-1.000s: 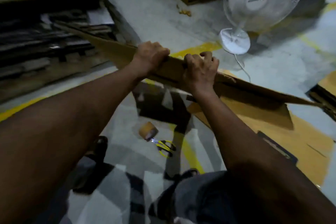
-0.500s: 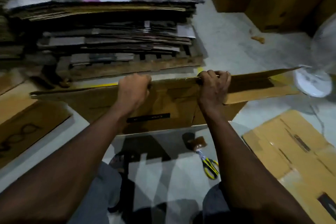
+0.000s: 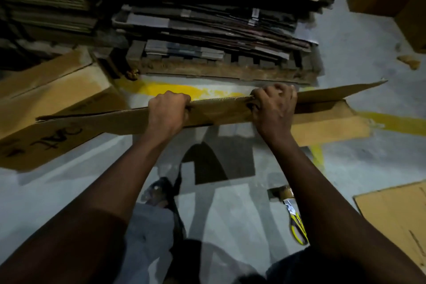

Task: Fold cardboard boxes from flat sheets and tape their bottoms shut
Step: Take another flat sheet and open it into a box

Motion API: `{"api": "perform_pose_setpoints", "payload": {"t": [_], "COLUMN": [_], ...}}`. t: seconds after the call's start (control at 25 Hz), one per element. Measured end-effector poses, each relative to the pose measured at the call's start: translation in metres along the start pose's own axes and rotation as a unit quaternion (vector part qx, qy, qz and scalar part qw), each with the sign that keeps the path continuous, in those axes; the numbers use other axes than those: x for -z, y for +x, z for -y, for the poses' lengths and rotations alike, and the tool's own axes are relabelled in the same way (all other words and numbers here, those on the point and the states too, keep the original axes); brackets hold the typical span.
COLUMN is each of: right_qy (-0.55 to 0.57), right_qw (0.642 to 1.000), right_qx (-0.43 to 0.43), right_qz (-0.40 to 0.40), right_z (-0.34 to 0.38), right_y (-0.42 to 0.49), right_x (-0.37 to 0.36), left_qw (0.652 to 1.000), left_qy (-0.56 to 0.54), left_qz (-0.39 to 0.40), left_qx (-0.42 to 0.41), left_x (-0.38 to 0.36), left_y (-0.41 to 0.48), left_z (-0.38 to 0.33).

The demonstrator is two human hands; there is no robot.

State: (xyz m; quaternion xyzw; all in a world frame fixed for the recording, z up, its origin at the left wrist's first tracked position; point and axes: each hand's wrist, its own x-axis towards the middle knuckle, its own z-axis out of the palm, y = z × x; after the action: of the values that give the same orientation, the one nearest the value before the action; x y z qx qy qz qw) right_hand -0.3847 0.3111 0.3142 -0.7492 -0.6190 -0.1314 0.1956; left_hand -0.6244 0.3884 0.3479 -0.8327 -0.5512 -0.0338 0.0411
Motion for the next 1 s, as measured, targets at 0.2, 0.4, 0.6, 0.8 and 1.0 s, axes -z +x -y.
{"api": "perform_pose_setpoints", "payload": {"t": [0.2,0.4,0.6,0.8,1.0], "right_qy": [-0.053,-0.085,-0.098,-0.091,-0.145], "right_qw": [0.995,0.99,0.989,0.972,0.94], "right_qx": [-0.028,0.016,0.0,0.026,0.058], "right_qz": [0.084,0.113,0.115,0.215,0.304], "right_z": [-0.029,-0.044,-0.077,-0.099,-0.098], "right_y": [-0.008,-0.014,-0.026,-0.041,-0.046], "right_x": [-0.003,-0.006,0.001,0.004,0.0], "left_qw": [1.0,1.0,1.0,1.0,1.0], "left_qy": [-0.014,-0.006,-0.008,-0.007,-0.019], "left_qz": [0.02,0.016,0.017,0.021,0.018], "left_qx": [0.004,-0.007,-0.006,0.001,-0.006], "left_x": [-0.005,-0.002,0.003,0.005,-0.001], "left_y": [0.009,0.015,0.023,0.028,0.027], "left_z": [-0.011,-0.01,0.006,0.007,0.006]}}
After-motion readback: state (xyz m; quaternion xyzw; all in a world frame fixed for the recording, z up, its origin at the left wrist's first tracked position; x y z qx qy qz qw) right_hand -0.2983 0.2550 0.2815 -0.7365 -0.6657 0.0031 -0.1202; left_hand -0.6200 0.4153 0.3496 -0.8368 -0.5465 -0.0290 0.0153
